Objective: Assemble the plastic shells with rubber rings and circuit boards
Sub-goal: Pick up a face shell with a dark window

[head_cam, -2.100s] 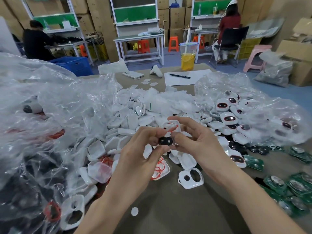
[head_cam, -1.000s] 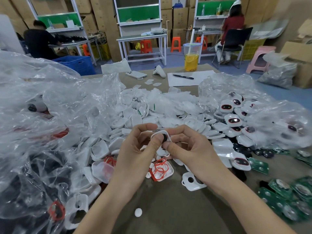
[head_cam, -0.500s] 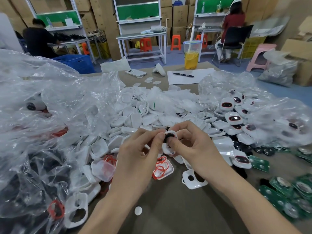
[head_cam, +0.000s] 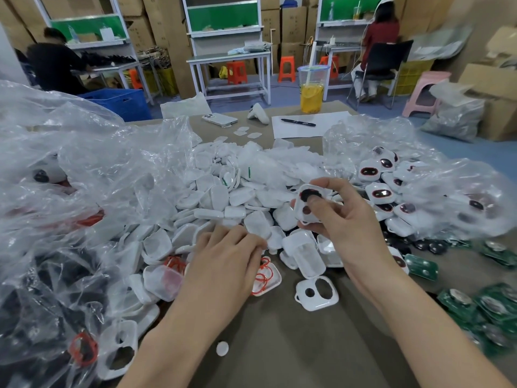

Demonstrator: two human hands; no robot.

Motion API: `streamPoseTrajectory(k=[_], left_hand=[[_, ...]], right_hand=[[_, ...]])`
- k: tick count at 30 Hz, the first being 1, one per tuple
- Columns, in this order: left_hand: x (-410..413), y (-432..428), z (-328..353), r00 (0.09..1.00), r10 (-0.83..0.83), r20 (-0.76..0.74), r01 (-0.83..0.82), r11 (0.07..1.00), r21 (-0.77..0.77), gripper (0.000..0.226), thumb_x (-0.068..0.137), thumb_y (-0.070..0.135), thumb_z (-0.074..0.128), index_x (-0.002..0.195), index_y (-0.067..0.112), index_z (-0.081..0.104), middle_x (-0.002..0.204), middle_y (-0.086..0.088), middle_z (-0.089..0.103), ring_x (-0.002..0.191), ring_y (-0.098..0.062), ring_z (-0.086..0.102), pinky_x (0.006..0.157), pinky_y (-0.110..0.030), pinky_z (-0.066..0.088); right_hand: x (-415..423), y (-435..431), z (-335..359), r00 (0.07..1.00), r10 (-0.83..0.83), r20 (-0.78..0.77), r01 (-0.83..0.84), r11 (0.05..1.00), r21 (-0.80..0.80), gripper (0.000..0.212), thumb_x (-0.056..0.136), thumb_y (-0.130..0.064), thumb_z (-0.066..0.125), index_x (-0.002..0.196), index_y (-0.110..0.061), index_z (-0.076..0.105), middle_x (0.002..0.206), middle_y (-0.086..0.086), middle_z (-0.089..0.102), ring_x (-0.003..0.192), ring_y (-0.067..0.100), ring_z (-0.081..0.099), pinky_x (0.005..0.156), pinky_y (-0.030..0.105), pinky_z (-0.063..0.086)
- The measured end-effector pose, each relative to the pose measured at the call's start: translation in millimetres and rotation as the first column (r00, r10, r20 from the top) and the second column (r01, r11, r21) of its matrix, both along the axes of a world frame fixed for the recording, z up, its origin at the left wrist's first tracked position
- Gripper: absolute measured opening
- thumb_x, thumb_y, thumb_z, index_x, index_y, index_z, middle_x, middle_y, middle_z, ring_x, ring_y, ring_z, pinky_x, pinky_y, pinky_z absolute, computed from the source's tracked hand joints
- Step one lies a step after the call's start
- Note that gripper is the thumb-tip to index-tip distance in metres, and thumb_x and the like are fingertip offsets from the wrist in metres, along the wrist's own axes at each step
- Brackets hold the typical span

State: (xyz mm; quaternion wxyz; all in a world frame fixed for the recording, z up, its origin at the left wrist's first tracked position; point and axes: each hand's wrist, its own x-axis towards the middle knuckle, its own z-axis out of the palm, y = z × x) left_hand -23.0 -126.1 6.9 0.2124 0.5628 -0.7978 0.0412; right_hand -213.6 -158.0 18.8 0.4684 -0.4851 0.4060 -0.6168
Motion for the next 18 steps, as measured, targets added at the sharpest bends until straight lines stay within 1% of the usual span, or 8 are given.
streamPoseTrajectory(k=[2, 4, 6, 9, 11, 13, 16, 18], left_hand=[[2, -2, -2, 0.998, -0.011, 0.058, 0.013, 1.000, -0.025, 0.015, 0.087, 0.018, 0.075, 0.096, 0.030, 0.077, 0.088, 0.006, 0.067, 0.087, -0.026, 0.065, 0.083, -0.045, 0.049], [3, -5, 0, 0.994, -0.019, 0.106, 0.017, 1.000, 0.016, 0.030, 0.078, 0.016, 0.084, 0.098, 0.037, 0.078, 0.086, 0.006, 0.065, 0.085, -0.027, 0.065, 0.081, -0.046, 0.048], [2, -7, 4, 0.986, -0.028, 0.165, 0.015, 0.997, 0.076, 0.035, 0.087, 0.023, 0.076, 0.113, 0.046, 0.072, 0.097, 0.008, 0.062, 0.097, -0.024, 0.061, 0.092, -0.043, 0.040], [4, -10, 5, 0.975, -0.047, 0.215, 0.021, 0.992, 0.120, 0.033, 0.102, 0.038, 0.051, 0.131, 0.053, 0.056, 0.115, 0.014, 0.052, 0.117, -0.014, 0.048, 0.102, -0.034, 0.027], [4, -11, 8, 0.976, -0.048, 0.212, 0.014, 0.987, 0.161, 0.031, 0.103, 0.045, 0.043, 0.132, 0.052, 0.054, 0.119, 0.016, 0.048, 0.122, -0.010, 0.043, 0.104, -0.031, 0.023], [5, -9, 11, 0.977, -0.066, 0.203, 0.027, 0.981, 0.190, 0.028, 0.103, 0.048, 0.040, 0.127, 0.048, 0.055, 0.121, 0.018, 0.045, 0.124, -0.008, 0.040, 0.105, -0.028, 0.021], [7, -7, 12, 0.981, -0.082, 0.173, 0.047, 0.979, 0.198, 0.022, 0.104, 0.045, 0.039, 0.117, 0.042, 0.056, 0.120, 0.020, 0.044, 0.123, -0.006, 0.038, 0.106, -0.027, 0.020], [9, -5, 10, 0.983, -0.104, 0.149, 0.075, 0.979, 0.192, 0.020, 0.105, 0.043, 0.038, 0.115, 0.041, 0.056, 0.119, 0.021, 0.044, 0.121, -0.004, 0.039, 0.106, -0.026, 0.021]], right_hand=[[0, -1, -1, 1.000, 0.002, 0.014, -0.002, 1.000, 0.010, 0.015, 0.095, -0.014, 0.067, 0.097, -0.028, 0.067, 0.075, 0.002, 0.073, 0.070, 0.009, 0.070, 0.068, 0.021, 0.058], [0, -1, -1, 0.999, -0.005, 0.045, 0.004, 1.000, 0.028, 0.012, 0.093, -0.013, 0.068, 0.096, -0.024, 0.065, 0.073, 0.003, 0.073, 0.071, 0.010, 0.070, 0.067, 0.022, 0.059], [-1, -2, -2, 0.997, -0.021, 0.073, 0.017, 0.998, 0.054, 0.011, 0.092, -0.012, 0.069, 0.096, -0.020, 0.063, 0.072, 0.003, 0.071, 0.073, 0.013, 0.071, 0.066, 0.024, 0.059], [-2, -4, -3, 0.994, -0.036, 0.103, 0.026, 0.995, 0.097, 0.012, 0.093, -0.012, 0.068, 0.099, -0.015, 0.059, 0.074, 0.005, 0.070, 0.075, 0.017, 0.073, 0.067, 0.025, 0.059], [-3, -4, -4, 0.991, -0.032, 0.129, 0.019, 0.994, 0.104, 0.014, 0.094, -0.011, 0.067, 0.101, -0.016, 0.056, 0.077, 0.006, 0.067, 0.077, 0.019, 0.072, 0.068, 0.026, 0.060], [-3, -4, -4, 0.991, -0.006, 0.132, -0.004, 0.997, 0.078, 0.017, 0.095, -0.011, 0.065, 0.106, -0.021, 0.056, 0.074, -0.001, 0.066, 0.082, 0.018, 0.070, 0.070, 0.027, 0.060], [-2, -3, -2, 0.999, 0.032, -0.004, -0.031, 0.999, 0.018, 0.026, 0.098, -0.013, 0.061, 0.117, -0.031, 0.064, 0.064, -0.013, 0.061, 0.079, 0.010, 0.065, 0.073, 0.024, 0.059], [-2, -2, -2, 0.999, 0.023, -0.044, -0.022, 1.000, 0.006, 0.023, 0.098, -0.013, 0.061, 0.113, -0.027, 0.072, 0.073, -0.011, 0.064, 0.079, 0.008, 0.062, 0.071, 0.026, 0.060]])
